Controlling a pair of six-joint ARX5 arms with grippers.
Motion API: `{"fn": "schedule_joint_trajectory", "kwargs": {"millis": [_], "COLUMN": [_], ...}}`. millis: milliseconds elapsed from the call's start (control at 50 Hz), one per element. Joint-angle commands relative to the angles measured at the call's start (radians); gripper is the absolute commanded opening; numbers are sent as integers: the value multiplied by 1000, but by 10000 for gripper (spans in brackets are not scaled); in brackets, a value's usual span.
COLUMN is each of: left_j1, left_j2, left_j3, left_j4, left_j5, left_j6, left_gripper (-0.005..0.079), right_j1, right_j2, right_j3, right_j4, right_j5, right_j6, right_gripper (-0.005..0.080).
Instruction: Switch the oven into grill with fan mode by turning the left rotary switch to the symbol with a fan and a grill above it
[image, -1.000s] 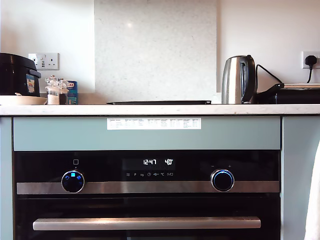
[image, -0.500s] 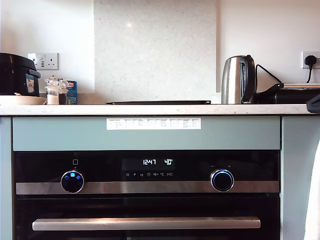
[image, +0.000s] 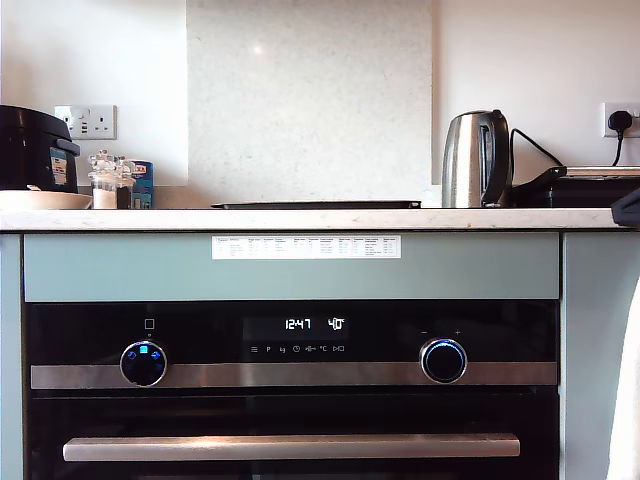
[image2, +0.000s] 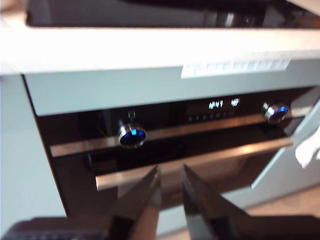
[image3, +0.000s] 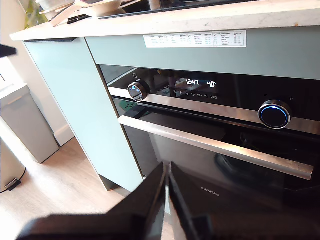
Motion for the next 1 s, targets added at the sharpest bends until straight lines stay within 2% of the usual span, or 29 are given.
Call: {"fn": "schedule_joint_trajectory", "kwargs": {"millis": [0,200,560,760,980], "left_j1": [-2,-2,-2,-3,-3], "left_j2": [93,345,780,949,1088], "left_j3": [-9,-9,-8,-8,-7], "left_j4": [33,197,605,897,1134], "left_j5": [2,4,35,61,55], "left_j6": [6,14,-4,80,85], "left_gripper": [723,723,723,723,723], "right_j1": [5,5,5,5,5], "right_j2": [-6,-6,-6,-6,-6], "right_j3": [3,3,3,3,3], "right_j4": [-3,-3,-3,-3,-3], "right_j5": [1,2,27,27,28], "right_j6": [-6,-6,-24,-24,-25], "right_gripper": [-12,-12,-12,-12,-12]}}
